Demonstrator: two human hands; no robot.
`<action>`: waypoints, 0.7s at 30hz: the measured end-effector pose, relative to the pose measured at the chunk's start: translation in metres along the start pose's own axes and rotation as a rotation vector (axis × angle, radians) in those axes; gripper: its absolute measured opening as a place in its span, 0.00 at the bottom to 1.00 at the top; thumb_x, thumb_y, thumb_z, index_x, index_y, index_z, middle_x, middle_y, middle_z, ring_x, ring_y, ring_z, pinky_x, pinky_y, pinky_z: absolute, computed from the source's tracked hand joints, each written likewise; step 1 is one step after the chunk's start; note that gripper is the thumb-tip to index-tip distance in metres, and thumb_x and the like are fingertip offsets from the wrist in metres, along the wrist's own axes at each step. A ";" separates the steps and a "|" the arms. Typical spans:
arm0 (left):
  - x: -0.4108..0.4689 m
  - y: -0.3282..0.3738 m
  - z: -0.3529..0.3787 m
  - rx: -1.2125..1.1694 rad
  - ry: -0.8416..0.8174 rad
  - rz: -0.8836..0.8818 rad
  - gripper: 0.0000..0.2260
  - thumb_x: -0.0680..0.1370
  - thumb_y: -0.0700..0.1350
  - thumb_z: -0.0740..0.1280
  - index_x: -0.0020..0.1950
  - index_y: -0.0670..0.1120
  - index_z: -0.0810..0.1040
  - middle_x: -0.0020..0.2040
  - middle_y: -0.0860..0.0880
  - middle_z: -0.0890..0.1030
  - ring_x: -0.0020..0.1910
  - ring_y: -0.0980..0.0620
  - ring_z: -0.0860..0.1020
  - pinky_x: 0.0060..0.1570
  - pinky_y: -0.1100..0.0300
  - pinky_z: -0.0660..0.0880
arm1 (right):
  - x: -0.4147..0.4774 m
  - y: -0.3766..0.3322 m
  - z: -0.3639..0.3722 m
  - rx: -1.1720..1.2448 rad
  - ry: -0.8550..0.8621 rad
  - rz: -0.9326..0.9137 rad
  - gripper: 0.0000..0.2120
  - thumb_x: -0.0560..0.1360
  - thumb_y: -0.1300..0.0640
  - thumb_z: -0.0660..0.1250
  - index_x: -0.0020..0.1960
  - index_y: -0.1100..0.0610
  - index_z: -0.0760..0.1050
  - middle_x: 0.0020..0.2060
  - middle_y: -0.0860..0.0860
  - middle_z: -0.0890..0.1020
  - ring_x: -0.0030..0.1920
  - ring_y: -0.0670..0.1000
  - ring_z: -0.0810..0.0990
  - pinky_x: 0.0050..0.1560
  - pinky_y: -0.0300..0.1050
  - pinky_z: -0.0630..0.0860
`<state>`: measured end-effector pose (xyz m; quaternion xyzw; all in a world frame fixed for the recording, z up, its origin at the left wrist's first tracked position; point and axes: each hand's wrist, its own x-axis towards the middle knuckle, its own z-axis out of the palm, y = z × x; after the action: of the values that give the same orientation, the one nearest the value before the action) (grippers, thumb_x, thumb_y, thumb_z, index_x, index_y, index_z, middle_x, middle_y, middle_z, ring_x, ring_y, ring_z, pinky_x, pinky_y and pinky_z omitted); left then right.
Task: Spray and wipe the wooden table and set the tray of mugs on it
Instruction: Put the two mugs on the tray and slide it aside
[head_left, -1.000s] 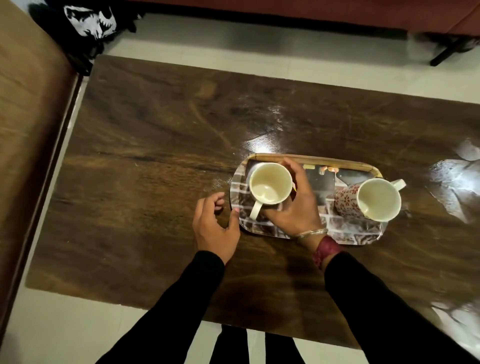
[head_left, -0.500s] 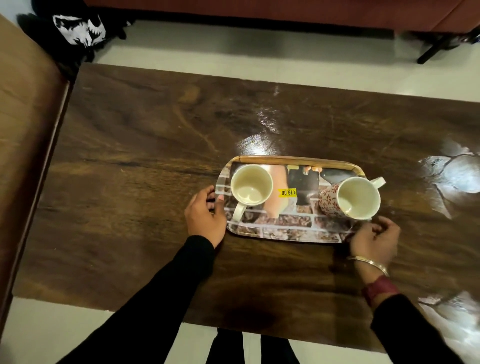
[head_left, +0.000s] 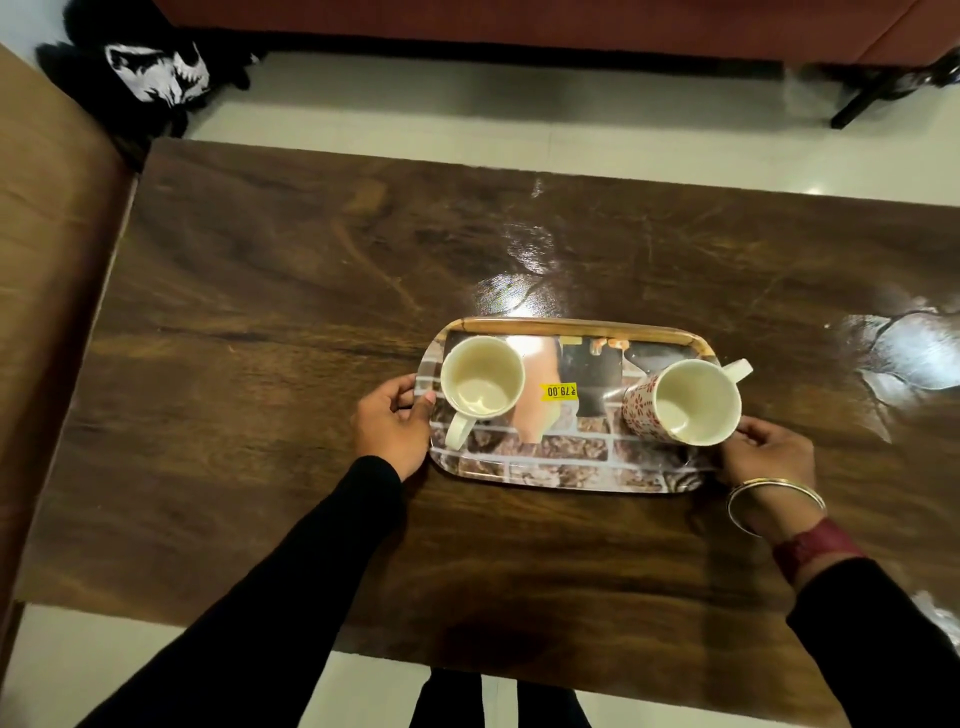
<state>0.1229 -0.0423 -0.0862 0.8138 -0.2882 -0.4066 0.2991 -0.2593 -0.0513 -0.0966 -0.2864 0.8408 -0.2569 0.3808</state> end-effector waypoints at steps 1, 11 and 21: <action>0.000 0.001 0.000 -0.001 0.002 -0.006 0.12 0.79 0.37 0.71 0.62 0.41 0.81 0.42 0.56 0.83 0.38 0.63 0.81 0.41 0.73 0.76 | 0.000 -0.001 0.000 0.002 0.000 -0.003 0.07 0.76 0.64 0.73 0.52 0.57 0.85 0.40 0.54 0.86 0.35 0.45 0.80 0.33 0.28 0.75; -0.002 -0.002 -0.024 -0.075 0.045 -0.055 0.11 0.79 0.38 0.72 0.61 0.43 0.81 0.43 0.52 0.83 0.40 0.57 0.80 0.46 0.63 0.78 | 0.007 -0.047 0.013 -0.150 -0.079 -0.208 0.11 0.75 0.65 0.74 0.57 0.58 0.85 0.45 0.58 0.87 0.44 0.51 0.83 0.37 0.34 0.78; 0.000 -0.036 -0.111 -0.347 0.184 -0.205 0.10 0.80 0.35 0.70 0.60 0.44 0.79 0.38 0.52 0.79 0.38 0.58 0.77 0.50 0.66 0.77 | -0.004 -0.161 0.120 -0.342 -0.218 -0.538 0.11 0.74 0.58 0.76 0.56 0.52 0.87 0.43 0.50 0.88 0.48 0.50 0.87 0.48 0.54 0.84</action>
<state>0.2237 0.0088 -0.0579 0.8088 -0.1012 -0.4023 0.4168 -0.1169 -0.1872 -0.0593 -0.5837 0.7203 -0.1711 0.3333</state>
